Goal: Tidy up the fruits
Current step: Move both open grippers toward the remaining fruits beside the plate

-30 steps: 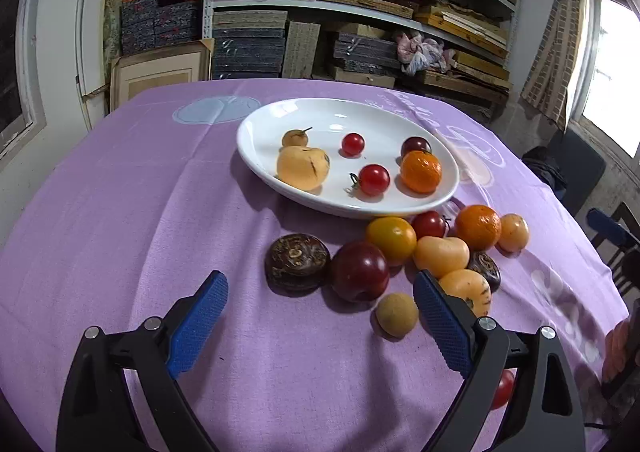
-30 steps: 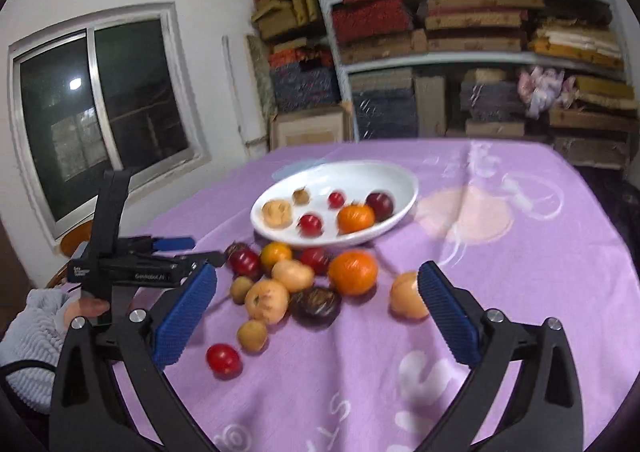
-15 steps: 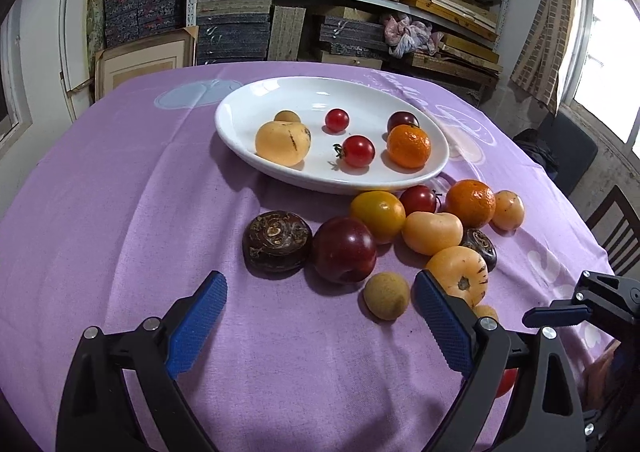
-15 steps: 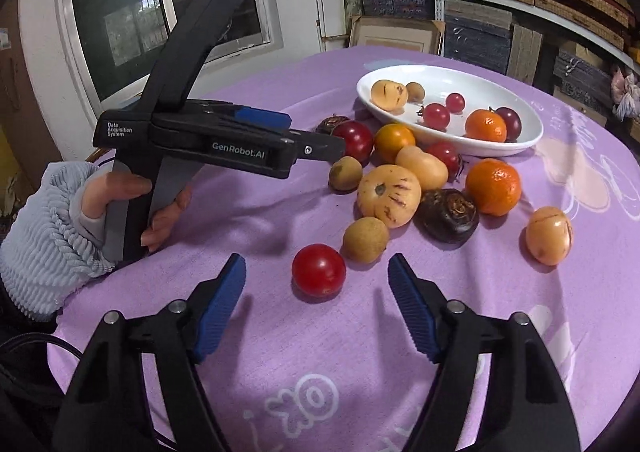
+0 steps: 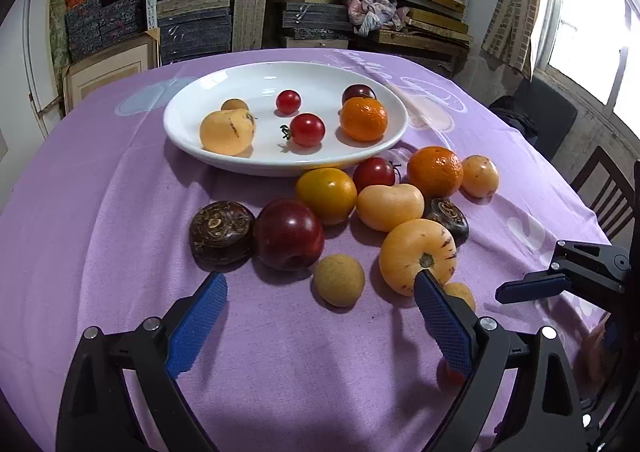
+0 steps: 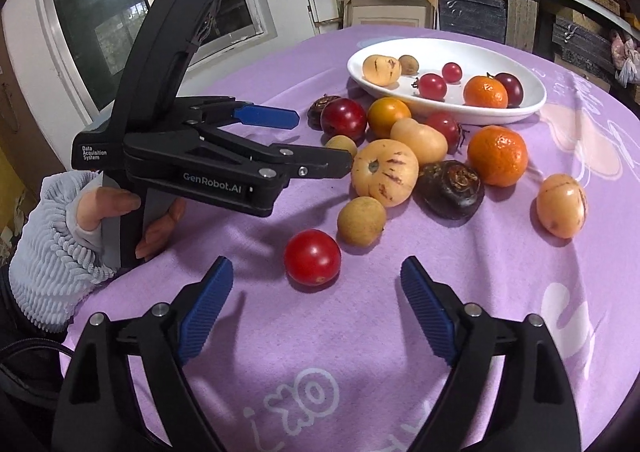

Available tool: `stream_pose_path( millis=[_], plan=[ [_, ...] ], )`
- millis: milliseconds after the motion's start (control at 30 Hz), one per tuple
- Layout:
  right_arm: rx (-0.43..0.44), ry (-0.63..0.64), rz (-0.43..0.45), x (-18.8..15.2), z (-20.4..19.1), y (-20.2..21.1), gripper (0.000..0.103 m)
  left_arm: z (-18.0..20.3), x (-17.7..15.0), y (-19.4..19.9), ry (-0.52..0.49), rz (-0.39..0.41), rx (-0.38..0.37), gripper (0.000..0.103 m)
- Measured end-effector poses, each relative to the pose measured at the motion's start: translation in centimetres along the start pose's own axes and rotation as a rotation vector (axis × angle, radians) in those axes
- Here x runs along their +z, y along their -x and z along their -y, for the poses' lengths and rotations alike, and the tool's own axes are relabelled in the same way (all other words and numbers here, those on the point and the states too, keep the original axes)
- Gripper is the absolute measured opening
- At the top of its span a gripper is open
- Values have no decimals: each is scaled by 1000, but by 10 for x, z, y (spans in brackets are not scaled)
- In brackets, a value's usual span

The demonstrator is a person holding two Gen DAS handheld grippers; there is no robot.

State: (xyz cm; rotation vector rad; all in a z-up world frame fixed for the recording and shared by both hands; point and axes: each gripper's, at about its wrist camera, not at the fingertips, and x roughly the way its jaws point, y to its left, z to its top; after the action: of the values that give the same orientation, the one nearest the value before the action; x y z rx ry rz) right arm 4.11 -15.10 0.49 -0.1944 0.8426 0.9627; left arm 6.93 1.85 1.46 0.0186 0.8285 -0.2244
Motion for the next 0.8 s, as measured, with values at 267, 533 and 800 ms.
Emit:
stream_pose_path(
  millis=[267, 533, 800],
  plan=[
    [-124, 35, 121, 10, 15, 37, 92, 20, 5, -5, -57, 17, -12, 89],
    [-266, -195, 240, 11, 80, 81, 93, 14, 6, -4, -11, 34, -35, 89],
    [-327, -279, 223, 4, 110, 76, 94, 33, -1, 4, -103, 52, -23, 52]
  ],
)
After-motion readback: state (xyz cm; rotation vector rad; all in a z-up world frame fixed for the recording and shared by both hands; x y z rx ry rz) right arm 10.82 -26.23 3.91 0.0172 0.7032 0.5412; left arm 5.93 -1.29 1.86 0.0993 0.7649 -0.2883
